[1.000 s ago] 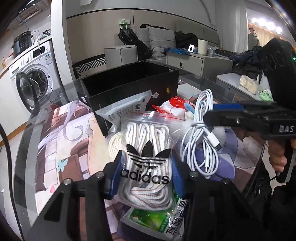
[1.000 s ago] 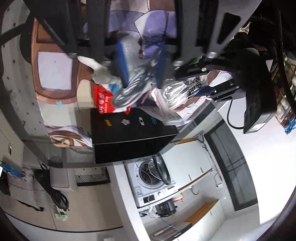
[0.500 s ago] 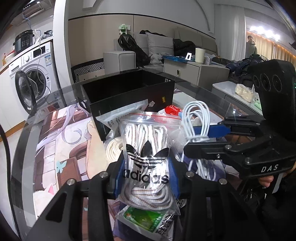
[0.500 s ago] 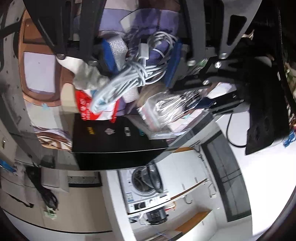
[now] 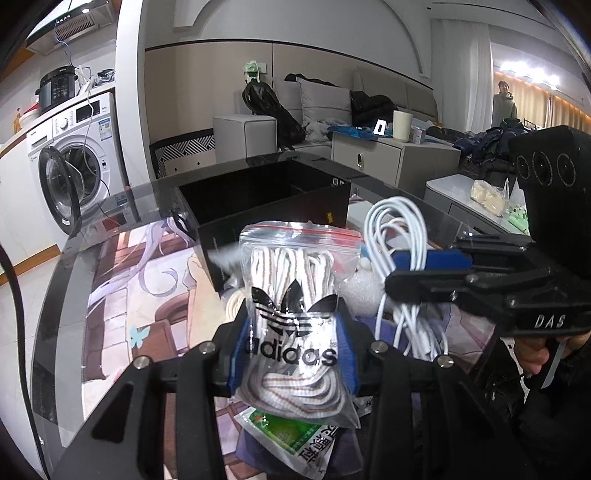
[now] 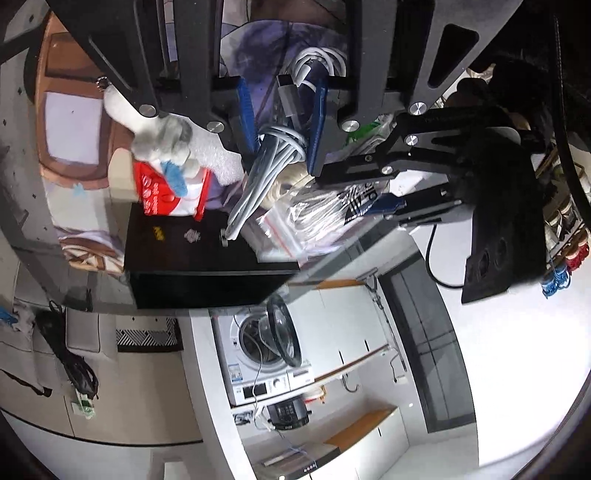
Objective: Organize soft objects
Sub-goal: 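Grasp the clear adidas rope bag with the left tool while the right tool lifts the cable, then carry the rope bag and the cable over the black box with both tools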
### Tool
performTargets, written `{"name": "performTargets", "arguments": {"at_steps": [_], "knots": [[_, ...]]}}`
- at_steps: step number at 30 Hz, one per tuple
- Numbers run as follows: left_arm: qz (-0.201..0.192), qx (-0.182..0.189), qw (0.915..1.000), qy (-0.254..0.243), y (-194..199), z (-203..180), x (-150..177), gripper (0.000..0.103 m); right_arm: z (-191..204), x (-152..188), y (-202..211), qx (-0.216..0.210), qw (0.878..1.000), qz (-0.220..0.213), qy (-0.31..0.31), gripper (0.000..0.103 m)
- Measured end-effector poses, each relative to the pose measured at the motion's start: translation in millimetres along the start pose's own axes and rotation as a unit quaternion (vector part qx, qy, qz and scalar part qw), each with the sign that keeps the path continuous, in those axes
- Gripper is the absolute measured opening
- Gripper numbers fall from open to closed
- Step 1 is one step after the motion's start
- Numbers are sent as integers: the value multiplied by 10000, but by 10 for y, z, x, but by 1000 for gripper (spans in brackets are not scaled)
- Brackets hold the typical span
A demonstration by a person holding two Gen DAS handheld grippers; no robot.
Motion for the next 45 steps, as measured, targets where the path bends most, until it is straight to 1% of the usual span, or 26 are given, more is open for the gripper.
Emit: {"name": "performTargets", "arguments": {"at_steps": [10,19,26,30,39,45], "knots": [[-292,-6,9994,203,130,94,-192,40,-101,-258,330,474,9972,-574,52,25],[-575,-134,9971,477,117,241,-491,40,-265,-568,406,911,9917,-905,23,26],[-799,-177,9950,579,23,297,-748,40,-378,-801,317,1081,9887,-1042,51,26],[-831,-208,9946,592,-90,321,-856,40,-469,-934,242,1163,9871,-1098,43,25],[-832,-295,9937,688,-380,417,-1064,40,-692,-1168,41,1358,9836,-1186,-33,26],[-777,-341,9937,727,-607,453,-1144,40,-849,-1230,-145,1499,9824,-1107,-101,26]]}}
Point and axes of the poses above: each gripper's, at about its wrist camera, not at the fingertips, and y roughly against the way its jaws point, z to its left, x to its underside, the point moved 1 cm from there along -y, roughly the way its jaws point, and after that the axes turned 7 degrees about y, right-handed, at the moved point
